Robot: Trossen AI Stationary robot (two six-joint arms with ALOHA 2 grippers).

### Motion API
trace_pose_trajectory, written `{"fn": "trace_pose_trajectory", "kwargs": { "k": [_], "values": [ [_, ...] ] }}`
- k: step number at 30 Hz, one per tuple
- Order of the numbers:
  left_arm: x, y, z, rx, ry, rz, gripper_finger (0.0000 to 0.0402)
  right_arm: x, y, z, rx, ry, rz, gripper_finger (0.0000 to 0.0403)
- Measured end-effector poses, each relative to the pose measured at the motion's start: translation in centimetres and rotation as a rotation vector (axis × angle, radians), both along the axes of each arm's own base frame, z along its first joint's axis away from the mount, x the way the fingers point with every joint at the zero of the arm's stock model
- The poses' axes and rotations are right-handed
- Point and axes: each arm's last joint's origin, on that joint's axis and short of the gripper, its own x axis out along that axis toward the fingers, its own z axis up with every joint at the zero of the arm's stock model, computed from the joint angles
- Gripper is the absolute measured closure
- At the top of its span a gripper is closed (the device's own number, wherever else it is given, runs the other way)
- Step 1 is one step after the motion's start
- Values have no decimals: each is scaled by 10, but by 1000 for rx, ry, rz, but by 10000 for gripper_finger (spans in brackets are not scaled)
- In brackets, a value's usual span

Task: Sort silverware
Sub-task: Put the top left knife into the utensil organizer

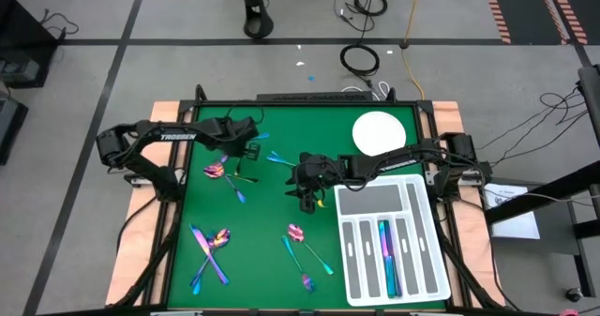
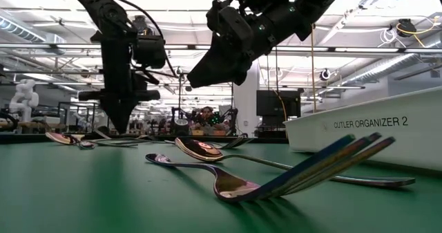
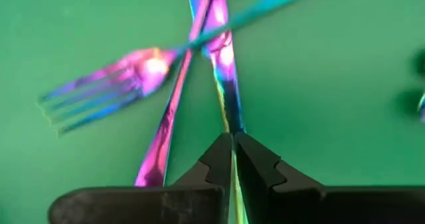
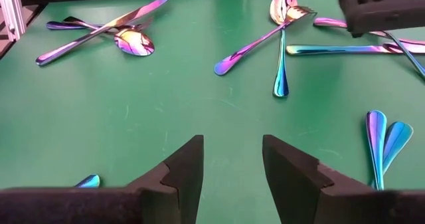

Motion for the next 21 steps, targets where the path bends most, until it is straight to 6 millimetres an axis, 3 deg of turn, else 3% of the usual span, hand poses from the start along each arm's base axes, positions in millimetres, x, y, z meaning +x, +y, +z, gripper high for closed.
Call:
{"fn": "trace_pose_trajectory", "kwargs": {
  "k": [9,16,21],
  "values": [
    [4,-21,-1,-77,30,-115,315,0,0,0,-6,5,5,259],
    [5,-25,-1,-77,34,-106,242,0,0,-1,-6,6,5,259],
    [4,-30,-5,-87,42,-80,218,0,0,-1,-6,8,5,259]
  ]
}}
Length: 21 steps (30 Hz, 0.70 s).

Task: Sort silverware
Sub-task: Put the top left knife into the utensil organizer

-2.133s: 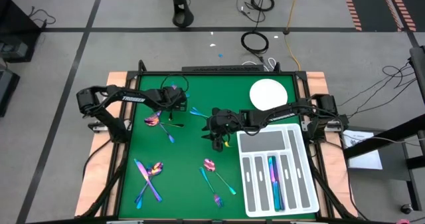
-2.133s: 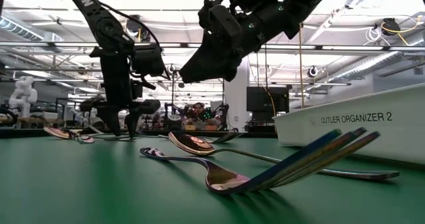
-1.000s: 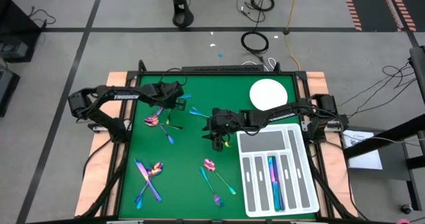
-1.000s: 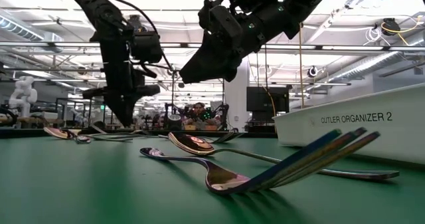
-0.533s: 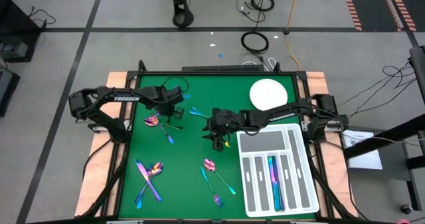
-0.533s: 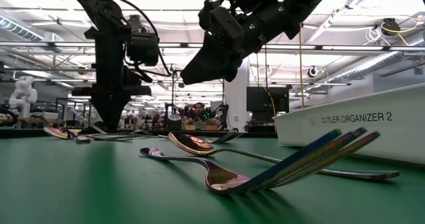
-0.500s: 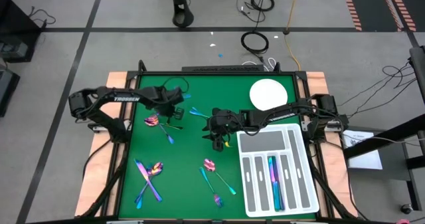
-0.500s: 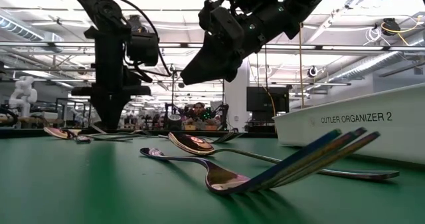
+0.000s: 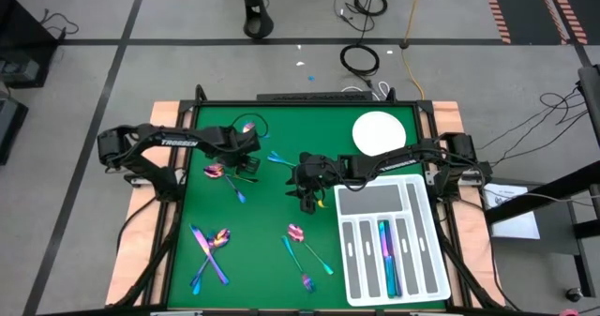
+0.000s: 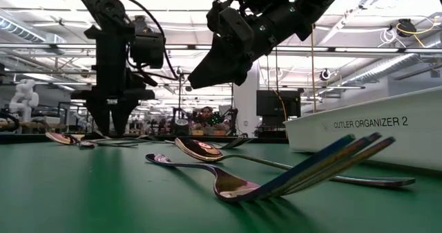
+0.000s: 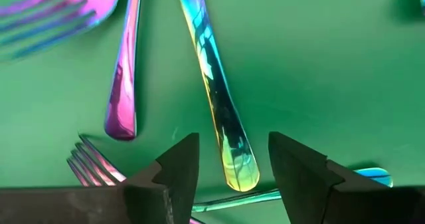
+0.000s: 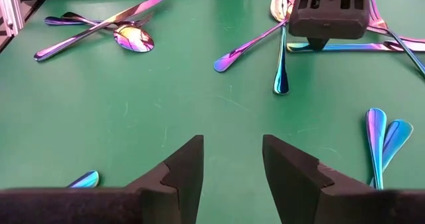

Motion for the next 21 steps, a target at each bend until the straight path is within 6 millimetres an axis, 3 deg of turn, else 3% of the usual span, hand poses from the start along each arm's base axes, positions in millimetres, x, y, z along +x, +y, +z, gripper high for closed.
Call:
{"fn": "trace_pose_trajectory", "kwargs": {
  "k": [21],
  "values": [
    [5,-3,-12,-29,32,-40,217,0,0,-1,0,8,0,259]
  ]
}}
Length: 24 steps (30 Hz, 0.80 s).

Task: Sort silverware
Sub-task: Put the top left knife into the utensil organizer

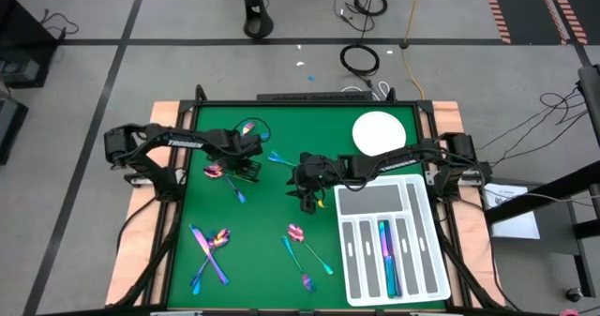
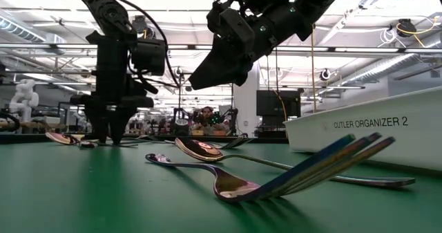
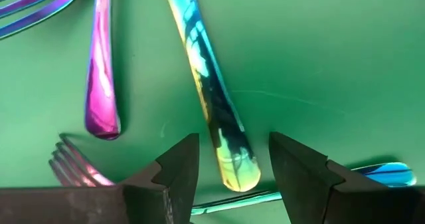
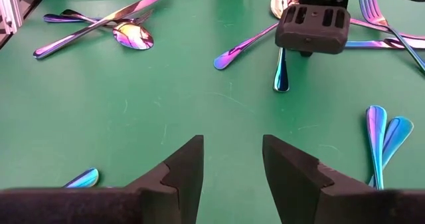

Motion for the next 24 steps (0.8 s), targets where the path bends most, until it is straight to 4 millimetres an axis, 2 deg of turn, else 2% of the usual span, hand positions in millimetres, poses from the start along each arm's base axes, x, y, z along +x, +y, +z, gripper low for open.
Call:
{"fn": "trace_pose_trajectory", "kwargs": {
  "k": [10,19,24],
  "values": [
    [-2,8,0,-13,-12,-9,219,-1,0,-1,6,16,-3,259],
    [-4,12,-1,-11,-13,-2,269,-1,0,-1,6,19,-3,259],
    [-6,12,-7,6,-47,-17,279,-1,0,-2,6,20,-4,259]
  ]
}}
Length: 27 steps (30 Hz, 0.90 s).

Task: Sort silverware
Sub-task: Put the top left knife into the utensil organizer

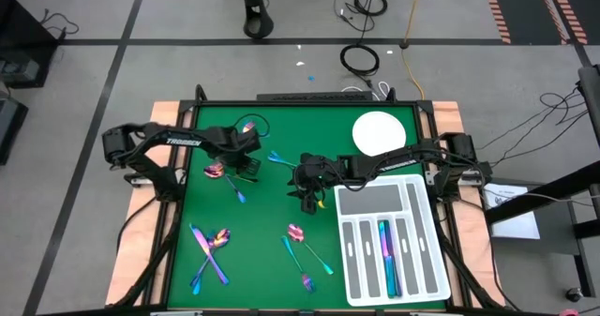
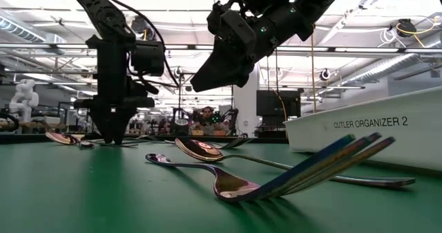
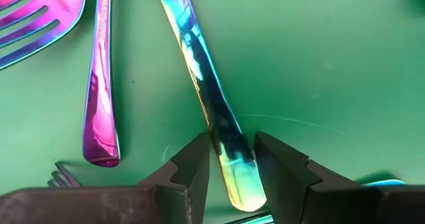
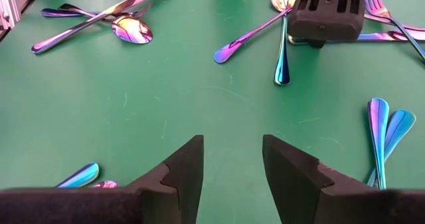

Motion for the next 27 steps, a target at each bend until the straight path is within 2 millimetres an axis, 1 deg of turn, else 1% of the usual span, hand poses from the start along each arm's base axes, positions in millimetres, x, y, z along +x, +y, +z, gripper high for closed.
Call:
{"fn": "trace_pose_trajectory", "kwargs": {
  "k": [4,17,20,25,27],
  "values": [
    [-4,0,-4,-12,9,8,279,0,0,0,0,1,0,259],
    [-4,0,-5,-11,7,8,281,0,0,0,0,1,0,259],
    [-4,1,-5,-5,5,9,295,0,0,0,0,1,0,259],
    [-4,1,-5,0,7,11,335,0,0,0,0,1,0,259],
    [-4,1,-5,1,6,11,346,0,0,0,0,1,0,259]
  ]
}}
